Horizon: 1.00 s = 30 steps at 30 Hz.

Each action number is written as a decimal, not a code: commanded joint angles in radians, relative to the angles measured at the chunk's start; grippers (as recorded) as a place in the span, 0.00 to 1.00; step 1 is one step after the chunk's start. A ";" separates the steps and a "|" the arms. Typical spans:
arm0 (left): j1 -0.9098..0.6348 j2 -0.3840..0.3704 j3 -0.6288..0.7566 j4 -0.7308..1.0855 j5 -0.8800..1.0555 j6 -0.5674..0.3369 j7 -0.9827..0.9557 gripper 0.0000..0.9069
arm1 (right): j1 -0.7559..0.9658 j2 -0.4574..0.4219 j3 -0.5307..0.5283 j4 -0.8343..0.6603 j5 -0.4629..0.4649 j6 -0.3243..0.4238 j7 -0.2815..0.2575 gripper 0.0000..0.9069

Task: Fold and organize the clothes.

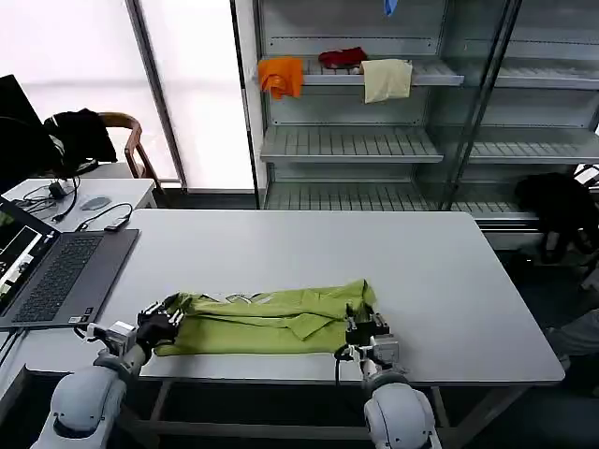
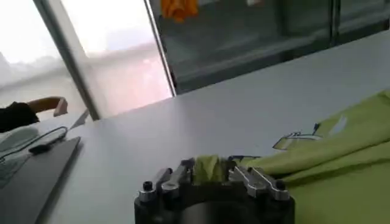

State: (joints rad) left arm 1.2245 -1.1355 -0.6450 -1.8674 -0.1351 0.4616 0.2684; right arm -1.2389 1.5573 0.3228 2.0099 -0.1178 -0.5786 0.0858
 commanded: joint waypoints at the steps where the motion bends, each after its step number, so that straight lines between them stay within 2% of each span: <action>1: 0.048 -0.076 -0.032 -0.061 -0.105 0.004 -0.176 1.00 | -0.006 -0.054 0.034 0.089 -0.032 -0.001 -0.032 1.00; 3: 0.070 -0.099 -0.037 -0.066 -0.109 -0.005 -0.198 1.00 | -0.004 -0.072 0.037 0.110 0.003 -0.002 -0.038 1.00; 4: 0.080 -0.117 -0.037 -0.060 -0.109 -0.015 -0.218 1.00 | 0.003 -0.089 0.037 0.141 0.060 -0.001 -0.046 1.00; 7: 0.089 -0.148 -0.037 -0.042 -0.118 -0.025 -0.258 1.00 | 0.024 -0.109 0.035 0.187 0.142 -0.002 -0.068 1.00; 17: 0.078 -0.200 -0.018 -0.019 -0.144 -0.031 -0.321 0.99 | 0.041 -0.120 0.008 0.239 0.136 -0.002 -0.093 1.00; 18: 0.075 -0.202 -0.017 -0.017 -0.145 -0.027 -0.321 0.77 | 0.039 -0.120 0.009 0.238 0.135 -0.002 -0.094 1.00; 19: 0.071 -0.204 -0.015 -0.014 -0.147 -0.024 -0.322 0.69 | 0.038 -0.119 0.010 0.236 0.134 -0.002 -0.094 1.00; 20: 0.069 -0.207 -0.013 -0.012 -0.153 -0.023 -0.321 0.53 | 0.036 -0.119 0.011 0.234 0.133 -0.002 -0.094 1.00; 22: 0.065 -0.211 -0.008 -0.010 -0.169 -0.015 -0.322 0.34 | 0.034 -0.120 0.015 0.232 0.132 -0.002 -0.093 1.00; 23: 0.063 -0.213 -0.006 -0.008 -0.174 -0.013 -0.321 0.13 | 0.034 -0.121 0.017 0.231 0.132 -0.002 -0.092 1.00; 24: 0.062 -0.214 -0.005 -0.006 -0.176 -0.011 -0.320 0.04 | 0.035 -0.121 0.019 0.230 0.132 -0.002 -0.092 1.00; 26: 0.060 -0.219 0.000 -0.003 -0.180 -0.007 -0.318 0.01 | 0.037 -0.121 0.021 0.228 0.133 -0.002 -0.092 1.00; 30: 0.061 -0.220 0.004 0.002 -0.182 -0.008 -0.307 0.01 | 0.041 -0.113 0.025 0.209 0.131 -0.001 -0.090 1.00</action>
State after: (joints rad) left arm 1.2822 -1.3335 -0.6441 -1.8705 -0.2953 0.4487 -0.0204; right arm -1.2023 1.4495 0.3472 2.2097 -0.0021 -0.5804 0.0009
